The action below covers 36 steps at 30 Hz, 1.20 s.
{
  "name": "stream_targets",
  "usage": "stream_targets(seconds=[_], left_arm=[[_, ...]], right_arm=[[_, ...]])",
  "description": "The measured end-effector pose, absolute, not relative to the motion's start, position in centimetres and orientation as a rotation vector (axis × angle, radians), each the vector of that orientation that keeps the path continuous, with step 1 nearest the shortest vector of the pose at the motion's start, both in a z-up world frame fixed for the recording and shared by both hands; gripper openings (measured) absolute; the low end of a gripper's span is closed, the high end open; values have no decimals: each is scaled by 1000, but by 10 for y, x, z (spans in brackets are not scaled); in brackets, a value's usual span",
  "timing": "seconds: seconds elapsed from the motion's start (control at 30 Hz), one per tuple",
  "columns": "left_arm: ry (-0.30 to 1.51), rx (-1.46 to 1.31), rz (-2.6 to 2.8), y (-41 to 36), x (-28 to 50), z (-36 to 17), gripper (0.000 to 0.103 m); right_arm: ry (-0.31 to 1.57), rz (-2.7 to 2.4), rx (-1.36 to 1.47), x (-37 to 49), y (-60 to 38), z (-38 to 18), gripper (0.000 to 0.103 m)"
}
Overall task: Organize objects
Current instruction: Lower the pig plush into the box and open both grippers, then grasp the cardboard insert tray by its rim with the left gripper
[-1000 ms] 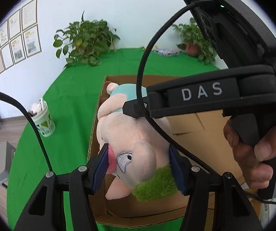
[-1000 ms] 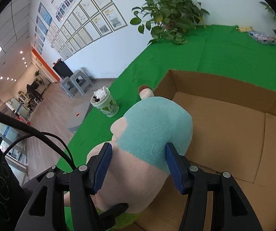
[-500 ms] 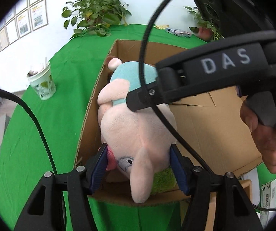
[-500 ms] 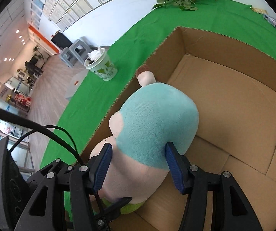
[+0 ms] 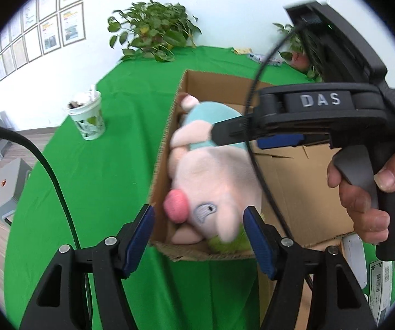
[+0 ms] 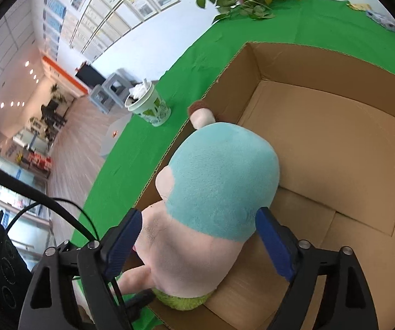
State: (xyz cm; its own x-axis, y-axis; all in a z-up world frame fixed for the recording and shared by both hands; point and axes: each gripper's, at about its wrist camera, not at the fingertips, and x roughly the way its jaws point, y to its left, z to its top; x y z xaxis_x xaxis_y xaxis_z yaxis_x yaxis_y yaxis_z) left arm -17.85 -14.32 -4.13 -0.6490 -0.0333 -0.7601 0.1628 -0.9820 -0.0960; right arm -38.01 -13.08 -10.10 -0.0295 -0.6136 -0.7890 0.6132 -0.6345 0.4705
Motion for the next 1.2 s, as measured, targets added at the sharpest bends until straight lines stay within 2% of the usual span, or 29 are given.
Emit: stream_targets(seconds=[0.1,0.23,0.3,0.43,0.6,0.9,1.07,1.2], left_arm=[[233,1208,-2756,-149,-168,-35,66],[163,1076,-2778,-146,-149,-19,66],[91,985,-2802,-137,-134,-7,77],[26,914,-2868,-115,-106,8,79],[135,971,-2880,-109,-85,3,79],[311,1129,-2873,-104,-62,-24,79],[238,1035,-2862,-92,-50,-24,79],[288,1059,-2873,-91,-43,-29,79]], right_arm=[[-38,-1834,1343,-373,-120,-91,90],[19,-1983,1283,-348,-101,-68,100],[80,-2089,1228,-326,-78,-48,102],[132,-2257,1088,-280,-31,-17,102],[78,-2363,1028,-226,28,2,102],[19,-2378,962,-149,72,9,102],[2,-2347,1012,-124,86,0,102],[-14,-2201,1029,-102,79,-13,102]])
